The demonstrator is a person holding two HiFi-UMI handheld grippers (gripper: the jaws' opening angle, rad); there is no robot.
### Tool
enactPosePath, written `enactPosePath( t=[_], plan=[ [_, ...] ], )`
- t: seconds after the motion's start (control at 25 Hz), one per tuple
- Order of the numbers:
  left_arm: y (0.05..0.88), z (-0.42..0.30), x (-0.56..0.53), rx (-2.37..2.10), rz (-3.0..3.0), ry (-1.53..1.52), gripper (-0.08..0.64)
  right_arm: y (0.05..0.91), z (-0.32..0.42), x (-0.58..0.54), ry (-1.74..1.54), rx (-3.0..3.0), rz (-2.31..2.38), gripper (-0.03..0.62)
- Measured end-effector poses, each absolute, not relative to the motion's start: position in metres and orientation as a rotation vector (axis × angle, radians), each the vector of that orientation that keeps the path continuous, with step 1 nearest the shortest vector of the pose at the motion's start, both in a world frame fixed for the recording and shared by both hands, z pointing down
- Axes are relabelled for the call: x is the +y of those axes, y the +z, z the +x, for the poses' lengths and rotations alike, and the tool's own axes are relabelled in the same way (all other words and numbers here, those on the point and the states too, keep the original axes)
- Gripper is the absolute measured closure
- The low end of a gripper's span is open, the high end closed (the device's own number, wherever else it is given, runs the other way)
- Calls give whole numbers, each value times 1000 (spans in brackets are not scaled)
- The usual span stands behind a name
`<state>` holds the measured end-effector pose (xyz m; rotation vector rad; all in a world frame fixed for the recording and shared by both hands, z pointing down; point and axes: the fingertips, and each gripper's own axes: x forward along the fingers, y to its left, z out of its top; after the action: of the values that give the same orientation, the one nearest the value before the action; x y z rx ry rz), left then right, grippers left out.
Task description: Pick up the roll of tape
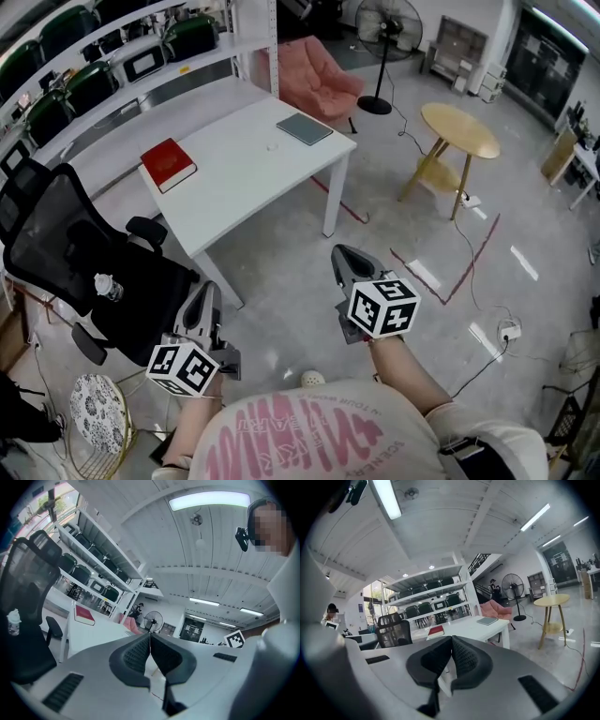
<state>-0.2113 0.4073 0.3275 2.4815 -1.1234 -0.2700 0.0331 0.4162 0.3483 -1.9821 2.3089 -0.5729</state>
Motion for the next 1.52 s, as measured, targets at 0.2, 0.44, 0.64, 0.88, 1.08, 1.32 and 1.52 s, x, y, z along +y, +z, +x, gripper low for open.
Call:
enactPosePath(
  t=[0.2, 0.44, 0.64, 0.88, 1.08, 1.32, 1.52],
  plan=[
    [334, -187, 379, -1162, 2486, -280, 535, 347, 55, 387, -538, 2334, -1915, 577],
    [356, -158, 351, -1178, 2427, -254, 535, 375, 82, 360, -637, 2362, -1891, 577],
    [362, -141, 335, -1194, 2417, -219, 535, 382, 101, 339, -675, 2358, -1876, 577],
    [355, -132, 324, -1211, 2426, -215, 535, 382, 108, 323, -691, 2360, -1844, 577],
    [346, -133, 311, -1235, 2430, -252, 535, 376, 110, 309, -668, 2371, -1833, 577],
    [345, -135, 283, -1271, 2406, -318, 535, 376, 118, 286, -665, 2380, -1846, 577],
    [347, -131, 239, -1270, 2420, -336, 535, 379, 122, 250, -664, 2380, -1890, 577]
  ],
)
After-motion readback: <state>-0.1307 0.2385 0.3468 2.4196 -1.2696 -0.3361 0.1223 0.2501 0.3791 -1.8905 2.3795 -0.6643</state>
